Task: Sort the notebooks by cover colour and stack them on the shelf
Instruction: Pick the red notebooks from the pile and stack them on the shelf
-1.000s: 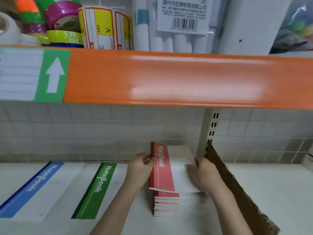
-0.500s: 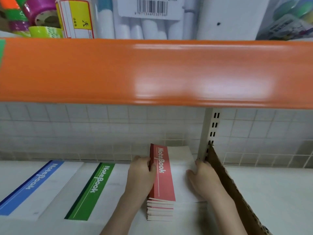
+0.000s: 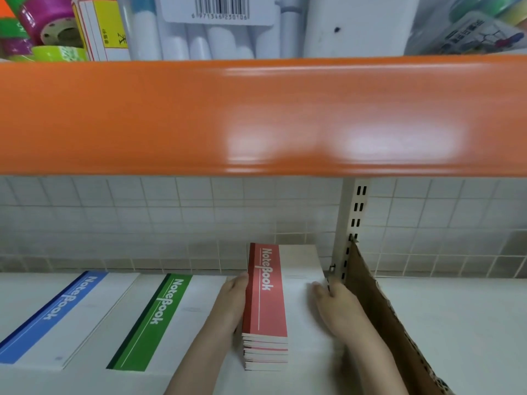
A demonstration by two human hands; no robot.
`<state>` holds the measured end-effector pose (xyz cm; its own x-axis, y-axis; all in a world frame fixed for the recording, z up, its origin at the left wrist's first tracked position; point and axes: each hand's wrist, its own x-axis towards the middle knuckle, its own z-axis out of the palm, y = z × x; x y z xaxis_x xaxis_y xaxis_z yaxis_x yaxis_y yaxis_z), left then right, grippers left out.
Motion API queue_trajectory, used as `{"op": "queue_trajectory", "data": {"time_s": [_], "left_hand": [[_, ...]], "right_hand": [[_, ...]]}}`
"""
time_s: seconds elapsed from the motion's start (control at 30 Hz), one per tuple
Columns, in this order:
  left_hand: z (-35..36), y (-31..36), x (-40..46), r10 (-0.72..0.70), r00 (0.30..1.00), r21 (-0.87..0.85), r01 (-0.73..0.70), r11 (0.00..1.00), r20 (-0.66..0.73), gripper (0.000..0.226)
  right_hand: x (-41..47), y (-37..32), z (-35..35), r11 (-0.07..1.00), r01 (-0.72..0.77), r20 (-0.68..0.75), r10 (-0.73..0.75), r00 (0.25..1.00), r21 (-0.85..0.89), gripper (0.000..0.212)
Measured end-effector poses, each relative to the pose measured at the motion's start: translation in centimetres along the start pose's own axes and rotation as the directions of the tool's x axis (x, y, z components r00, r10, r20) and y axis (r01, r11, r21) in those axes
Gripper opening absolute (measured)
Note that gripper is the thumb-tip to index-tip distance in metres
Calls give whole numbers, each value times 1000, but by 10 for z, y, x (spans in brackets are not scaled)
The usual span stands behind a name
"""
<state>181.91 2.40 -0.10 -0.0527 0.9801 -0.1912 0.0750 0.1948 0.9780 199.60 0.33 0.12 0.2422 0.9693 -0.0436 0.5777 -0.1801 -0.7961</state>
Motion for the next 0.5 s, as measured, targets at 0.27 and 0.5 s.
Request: {"op": "queue_trajectory", "data": {"time_s": [0.27, 0.5], "left_hand": [[11, -4, -9, -29, 998, -168, 37, 985, 51, 23], [10, -6, -6, -38, 997, -142, 47, 989, 69, 25]], "right_hand": [[-1, 1, 1, 999, -35, 102, 32, 994, 26, 37], [-1, 3, 1, 999, -17, 81, 15, 997, 27, 37]]}}
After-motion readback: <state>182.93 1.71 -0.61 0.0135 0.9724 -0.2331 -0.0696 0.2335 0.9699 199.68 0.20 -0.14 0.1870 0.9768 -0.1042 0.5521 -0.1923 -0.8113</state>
